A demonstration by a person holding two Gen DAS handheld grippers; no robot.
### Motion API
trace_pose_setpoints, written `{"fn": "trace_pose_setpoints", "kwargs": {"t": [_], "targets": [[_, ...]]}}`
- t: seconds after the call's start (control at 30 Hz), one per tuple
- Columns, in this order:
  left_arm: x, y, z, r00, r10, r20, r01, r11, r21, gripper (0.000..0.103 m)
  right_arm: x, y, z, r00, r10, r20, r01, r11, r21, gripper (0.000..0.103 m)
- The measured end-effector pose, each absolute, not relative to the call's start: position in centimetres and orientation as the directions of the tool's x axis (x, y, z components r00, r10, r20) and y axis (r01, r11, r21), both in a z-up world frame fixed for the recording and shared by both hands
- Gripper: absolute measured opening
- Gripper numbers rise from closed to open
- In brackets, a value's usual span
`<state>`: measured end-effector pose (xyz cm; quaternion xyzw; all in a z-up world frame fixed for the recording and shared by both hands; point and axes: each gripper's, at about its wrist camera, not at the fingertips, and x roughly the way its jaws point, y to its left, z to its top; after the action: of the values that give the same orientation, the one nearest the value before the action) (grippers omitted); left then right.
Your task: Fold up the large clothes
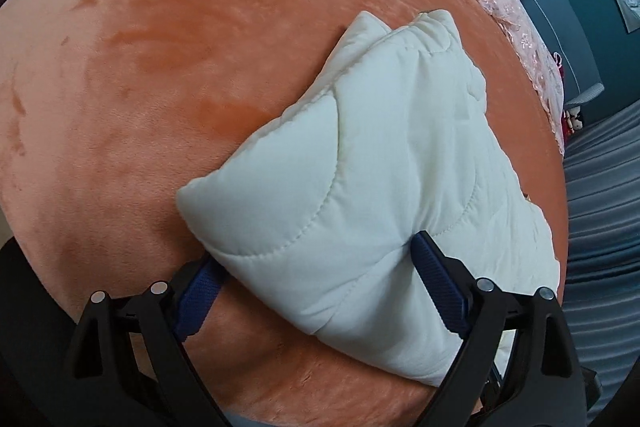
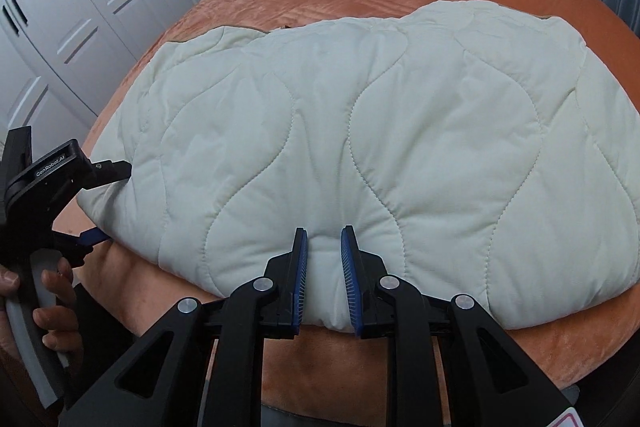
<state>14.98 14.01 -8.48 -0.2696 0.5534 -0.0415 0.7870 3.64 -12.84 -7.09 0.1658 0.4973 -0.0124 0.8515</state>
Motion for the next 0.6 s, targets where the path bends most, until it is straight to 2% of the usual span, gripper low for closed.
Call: {"fn": "trace_pose_setpoints", "kwargs": {"t": [0.07, 0.1, 0.13, 0.17, 0.27, 0.43, 0.6], "targets": [[14.8, 13.4, -7.9, 0.384, -0.375, -0.844, -0.202, 0.857, -0.473, 0.055, 3.7, -13.2, -6.9, 0.499, 0.156, -0.852, 0.197, 0.937, 0.287, 0.019], [14.6, 13.1, -7.3, 0.389, -0.372, -0.843, -0.178, 0.867, -0.465, 0.048, 3.7, -13.3, -6.8, 0.496, 0.157, -0.854, 0.200, 0.936, 0.288, 0.018], [14.4, 12.9, -6.6, 0.394, -0.366, -0.843, -0.154, 0.878, -0.453, 0.034, 3.7, -13.4, -6.6, 0.494, 0.156, -0.855, 0.199, 0.937, 0.286, 0.018], [14.0, 12.9, -5.9, 0.401, -0.367, -0.839, -0.132, 0.883, -0.450, 0.027, 3.6, -13.3, -6.5, 0.488, 0.152, -0.859, 0.196, 0.941, 0.278, 0.018], [12.8, 13.7, -4.4, 0.403, -0.409, -0.819, -0.107, 0.868, -0.486, 0.020, 3.2, -12.6, -6.5, 0.463, 0.137, -0.876, 0.170, 0.956, 0.239, 0.018], [9.3, 15.5, -2.8, 0.379, -0.450, -0.809, -0.092, 0.851, -0.517, 0.016, 1.0, -11.1, -6.6, 0.416, 0.152, -0.897, 0.126, 0.967, 0.223, 0.018], [4.6, 18.4, -0.1, 0.396, -0.414, -0.819, -0.059, 0.879, -0.473, 0.015, -2.1, -8.7, -7.9, 0.312, 0.343, -0.886, 0.090, 0.917, 0.387, 0.018]]}}
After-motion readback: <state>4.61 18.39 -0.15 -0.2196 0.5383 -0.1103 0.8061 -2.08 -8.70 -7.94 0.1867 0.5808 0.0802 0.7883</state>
